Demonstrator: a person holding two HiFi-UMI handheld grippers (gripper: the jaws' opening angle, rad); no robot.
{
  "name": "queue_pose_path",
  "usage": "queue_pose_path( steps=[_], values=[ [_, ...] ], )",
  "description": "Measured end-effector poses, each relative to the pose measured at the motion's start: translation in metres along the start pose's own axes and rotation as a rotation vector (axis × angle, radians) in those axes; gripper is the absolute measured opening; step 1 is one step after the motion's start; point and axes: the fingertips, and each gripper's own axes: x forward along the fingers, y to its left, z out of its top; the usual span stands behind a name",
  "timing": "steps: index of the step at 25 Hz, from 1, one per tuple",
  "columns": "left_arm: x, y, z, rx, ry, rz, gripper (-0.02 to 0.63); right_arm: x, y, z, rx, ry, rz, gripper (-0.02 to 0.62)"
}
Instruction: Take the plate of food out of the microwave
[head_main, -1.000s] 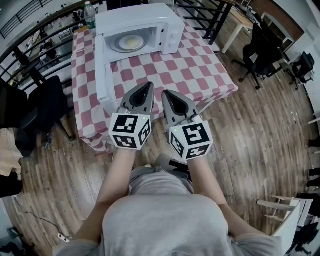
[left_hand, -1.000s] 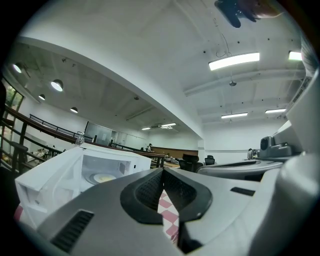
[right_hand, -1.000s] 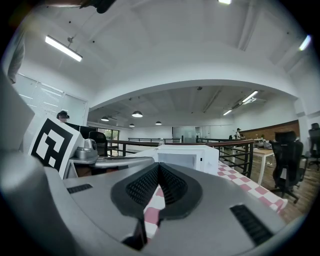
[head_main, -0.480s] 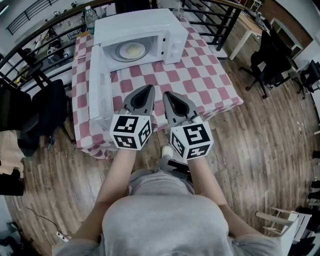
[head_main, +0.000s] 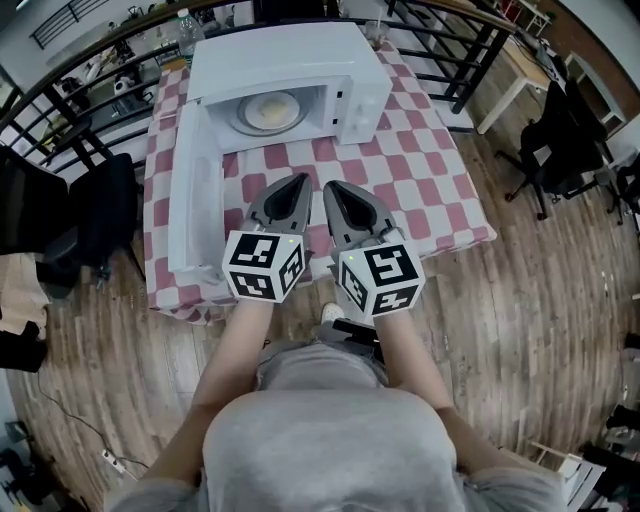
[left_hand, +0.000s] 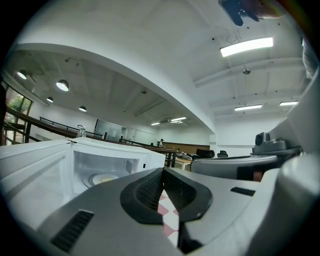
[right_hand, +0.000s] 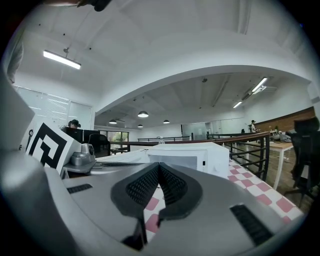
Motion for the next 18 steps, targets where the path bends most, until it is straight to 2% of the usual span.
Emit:
queue_pose_path(
  steps=[18],
  values=[
    [0.069, 0.028, -0.008, -0.052, 0.001, 0.153, 0.005, 0.055, -0.058, -0.006, -0.004, 0.027, 0.159, 0.026]
  ],
)
